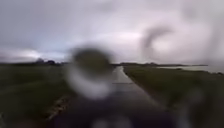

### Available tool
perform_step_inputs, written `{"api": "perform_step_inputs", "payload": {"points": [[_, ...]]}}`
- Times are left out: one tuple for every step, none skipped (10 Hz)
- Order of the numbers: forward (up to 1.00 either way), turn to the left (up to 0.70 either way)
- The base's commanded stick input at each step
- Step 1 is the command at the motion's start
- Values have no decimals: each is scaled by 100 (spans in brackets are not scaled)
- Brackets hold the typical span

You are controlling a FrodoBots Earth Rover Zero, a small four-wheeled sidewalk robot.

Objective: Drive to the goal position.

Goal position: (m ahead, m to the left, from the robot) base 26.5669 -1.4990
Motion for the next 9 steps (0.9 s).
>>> {"api": "perform_step_inputs", "payload": {"points": [[70, 0], [70, 0], [70, 0], [70, 0], [70, 0], [70, 0], [70, 0], [70, 0], [70, 0]]}}
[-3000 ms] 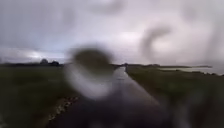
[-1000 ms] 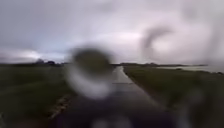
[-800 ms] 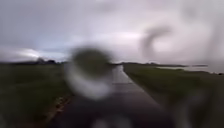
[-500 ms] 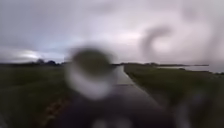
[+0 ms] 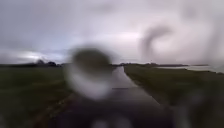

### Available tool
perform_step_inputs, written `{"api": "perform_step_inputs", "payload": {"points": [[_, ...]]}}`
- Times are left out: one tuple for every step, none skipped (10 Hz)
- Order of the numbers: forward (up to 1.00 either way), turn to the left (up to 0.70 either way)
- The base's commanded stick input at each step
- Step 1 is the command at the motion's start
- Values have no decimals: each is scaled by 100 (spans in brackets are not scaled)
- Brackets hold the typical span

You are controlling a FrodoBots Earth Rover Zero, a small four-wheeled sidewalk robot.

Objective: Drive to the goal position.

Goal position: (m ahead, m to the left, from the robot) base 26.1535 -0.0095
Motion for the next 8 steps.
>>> {"api": "perform_step_inputs", "payload": {"points": [[70, 0], [70, 0], [70, 0], [70, 0], [70, 0], [70, 0], [70, 0], [70, 0]]}}
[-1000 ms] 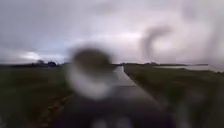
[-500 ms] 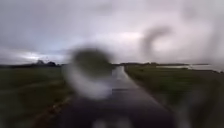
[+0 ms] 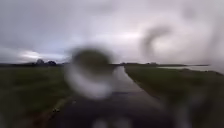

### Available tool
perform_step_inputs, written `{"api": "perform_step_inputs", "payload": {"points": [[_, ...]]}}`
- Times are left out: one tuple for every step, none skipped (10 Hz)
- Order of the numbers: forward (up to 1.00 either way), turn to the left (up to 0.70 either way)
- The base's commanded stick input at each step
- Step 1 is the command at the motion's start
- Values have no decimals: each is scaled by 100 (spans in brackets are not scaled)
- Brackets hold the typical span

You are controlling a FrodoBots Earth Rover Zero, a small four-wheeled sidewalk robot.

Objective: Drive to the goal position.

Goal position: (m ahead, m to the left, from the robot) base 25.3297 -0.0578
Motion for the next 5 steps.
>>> {"api": "perform_step_inputs", "payload": {"points": [[70, 0], [70, 0], [70, 0], [70, 0], [70, 0]]}}
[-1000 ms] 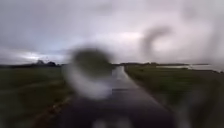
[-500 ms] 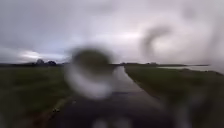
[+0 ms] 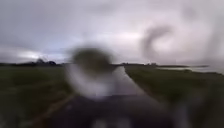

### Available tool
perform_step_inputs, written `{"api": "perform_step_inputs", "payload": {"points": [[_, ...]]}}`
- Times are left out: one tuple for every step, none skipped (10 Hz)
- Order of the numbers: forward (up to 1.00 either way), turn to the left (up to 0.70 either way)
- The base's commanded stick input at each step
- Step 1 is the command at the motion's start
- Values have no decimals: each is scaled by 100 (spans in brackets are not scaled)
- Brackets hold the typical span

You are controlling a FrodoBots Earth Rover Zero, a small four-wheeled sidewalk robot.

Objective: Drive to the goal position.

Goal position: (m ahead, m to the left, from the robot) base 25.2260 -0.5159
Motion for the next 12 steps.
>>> {"api": "perform_step_inputs", "payload": {"points": [[70, 0], [70, 0], [70, 0], [70, 0], [70, 0], [70, 0], [70, 0], [70, 0], [70, 0], [70, 0], [70, 0], [70, 0]]}}
